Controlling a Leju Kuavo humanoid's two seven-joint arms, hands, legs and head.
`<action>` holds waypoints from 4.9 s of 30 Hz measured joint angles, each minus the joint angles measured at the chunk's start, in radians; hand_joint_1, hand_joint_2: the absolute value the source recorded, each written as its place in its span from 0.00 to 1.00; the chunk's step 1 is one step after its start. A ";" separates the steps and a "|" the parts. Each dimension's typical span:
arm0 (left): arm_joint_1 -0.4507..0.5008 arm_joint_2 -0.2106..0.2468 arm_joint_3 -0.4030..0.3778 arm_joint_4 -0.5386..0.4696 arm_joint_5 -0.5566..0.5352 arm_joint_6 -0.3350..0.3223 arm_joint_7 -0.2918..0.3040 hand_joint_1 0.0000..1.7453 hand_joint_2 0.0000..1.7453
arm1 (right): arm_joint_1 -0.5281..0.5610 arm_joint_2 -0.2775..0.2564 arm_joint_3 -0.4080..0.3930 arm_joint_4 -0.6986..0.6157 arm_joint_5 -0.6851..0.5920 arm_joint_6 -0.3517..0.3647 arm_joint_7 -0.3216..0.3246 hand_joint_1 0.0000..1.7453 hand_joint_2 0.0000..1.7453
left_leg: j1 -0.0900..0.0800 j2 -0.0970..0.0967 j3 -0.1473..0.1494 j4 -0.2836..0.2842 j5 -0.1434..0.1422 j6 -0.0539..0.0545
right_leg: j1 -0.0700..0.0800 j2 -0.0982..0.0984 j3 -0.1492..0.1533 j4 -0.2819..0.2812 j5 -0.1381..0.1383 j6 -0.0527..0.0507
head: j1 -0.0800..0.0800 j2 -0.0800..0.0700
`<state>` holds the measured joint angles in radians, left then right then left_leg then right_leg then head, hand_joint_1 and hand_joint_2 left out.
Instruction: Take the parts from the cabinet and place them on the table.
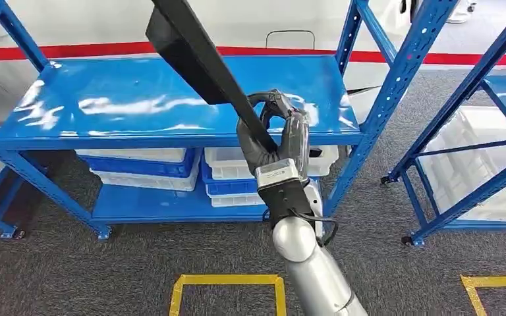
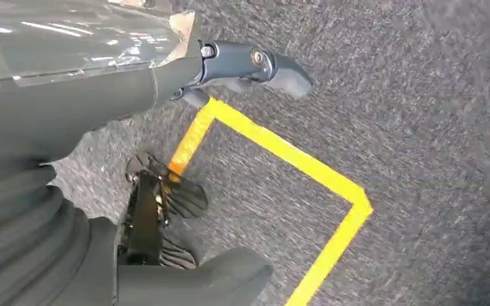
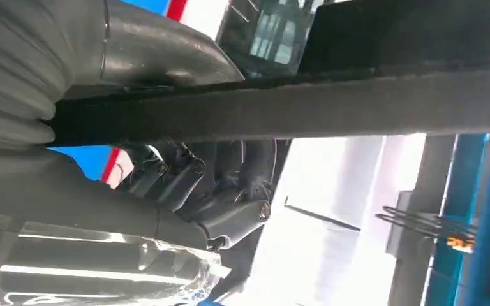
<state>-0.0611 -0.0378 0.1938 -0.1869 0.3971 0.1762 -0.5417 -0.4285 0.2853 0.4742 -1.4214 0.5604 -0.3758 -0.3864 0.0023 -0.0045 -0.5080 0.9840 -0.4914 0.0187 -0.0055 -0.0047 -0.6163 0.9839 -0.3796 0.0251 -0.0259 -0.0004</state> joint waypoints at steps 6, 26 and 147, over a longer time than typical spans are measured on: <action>0.000 0.001 0.000 0.001 -0.008 -0.024 0.000 0.00 1.00 | 0.007 -0.013 -0.020 0.009 -0.018 0.002 -0.002 1.00 1.00 | 0.003 0.012 -0.074 -0.010 0.074 0.032 | 0.002 0.003 -0.099 0.301 -0.207 -0.013 | 0.008 0.000; -0.011 -0.015 -0.002 0.002 0.001 0.003 -0.016 0.00 1.00 | 0.019 -0.043 -0.087 0.057 -0.105 0.038 -0.007 1.00 1.00 | 0.036 0.005 -0.023 0.085 0.005 -0.056 | -0.011 -0.001 -0.004 0.002 -0.018 -0.025 | -0.005 0.000; -0.081 -0.097 0.040 -0.045 -0.055 -0.069 -0.067 0.00 1.00 | 0.164 -0.187 -0.211 -0.067 -0.082 0.035 -0.036 1.00 1.00 | 0.025 -0.019 -0.092 -0.013 0.099 0.017 | -0.026 0.003 -0.067 0.280 -0.187 0.025 | 0.015 0.000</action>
<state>-0.1419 -0.1343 0.2338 -0.2316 0.3426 0.1076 -0.6088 -0.2644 0.0984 0.2628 -1.4889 0.4780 -0.3410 -0.4227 0.0274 -0.0232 -0.6001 0.9712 -0.3926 0.0353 -0.0318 -0.0014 -0.6834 1.2636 -0.5669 0.0501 -0.0107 -0.0004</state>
